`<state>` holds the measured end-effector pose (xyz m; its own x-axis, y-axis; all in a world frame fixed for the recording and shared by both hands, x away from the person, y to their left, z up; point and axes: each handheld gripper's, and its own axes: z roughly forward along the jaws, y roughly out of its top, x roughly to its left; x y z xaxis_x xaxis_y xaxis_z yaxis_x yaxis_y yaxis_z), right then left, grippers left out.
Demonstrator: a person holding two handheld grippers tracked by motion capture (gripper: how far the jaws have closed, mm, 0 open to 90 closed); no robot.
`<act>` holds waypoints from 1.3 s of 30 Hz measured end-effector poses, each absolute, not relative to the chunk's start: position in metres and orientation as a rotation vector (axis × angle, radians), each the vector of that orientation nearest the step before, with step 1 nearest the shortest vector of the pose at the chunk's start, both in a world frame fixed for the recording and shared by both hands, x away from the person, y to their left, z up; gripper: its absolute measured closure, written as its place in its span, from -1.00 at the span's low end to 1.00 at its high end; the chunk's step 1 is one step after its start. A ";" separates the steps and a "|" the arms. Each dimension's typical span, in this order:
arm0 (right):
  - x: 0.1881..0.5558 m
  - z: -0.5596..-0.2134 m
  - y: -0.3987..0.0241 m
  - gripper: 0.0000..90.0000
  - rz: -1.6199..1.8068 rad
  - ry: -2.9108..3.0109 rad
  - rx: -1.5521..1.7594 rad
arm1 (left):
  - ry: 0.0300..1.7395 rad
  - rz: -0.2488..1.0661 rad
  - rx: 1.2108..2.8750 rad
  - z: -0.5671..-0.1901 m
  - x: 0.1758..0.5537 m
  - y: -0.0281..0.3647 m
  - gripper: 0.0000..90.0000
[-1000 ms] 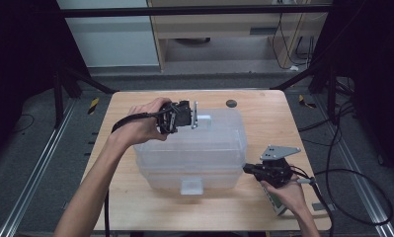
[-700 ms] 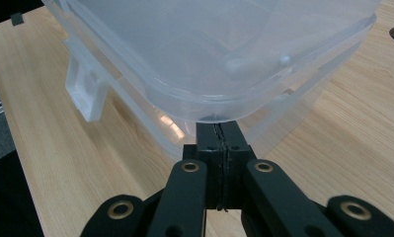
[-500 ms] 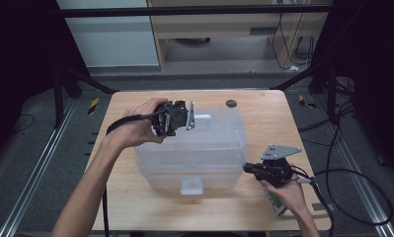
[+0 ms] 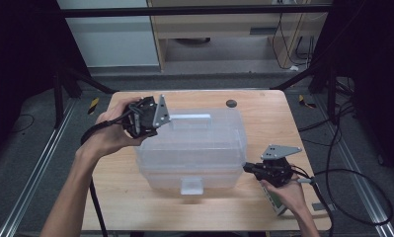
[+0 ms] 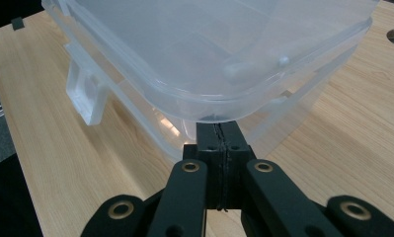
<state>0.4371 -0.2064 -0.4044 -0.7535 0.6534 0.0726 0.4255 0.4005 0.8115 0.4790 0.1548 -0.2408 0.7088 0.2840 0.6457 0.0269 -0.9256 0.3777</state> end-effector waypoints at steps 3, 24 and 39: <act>0.437 -0.404 -0.207 1.00 1.277 2.401 0.948 | 0.312 1.047 2.529 -0.242 0.473 0.170 0.31; 0.437 -0.404 -0.207 1.00 1.273 2.405 0.948 | 0.705 1.032 2.211 -0.301 0.423 0.259 0.77; 0.438 -0.403 -0.206 1.00 1.275 2.398 0.951 | 0.852 0.931 2.157 -0.382 0.417 0.273 0.64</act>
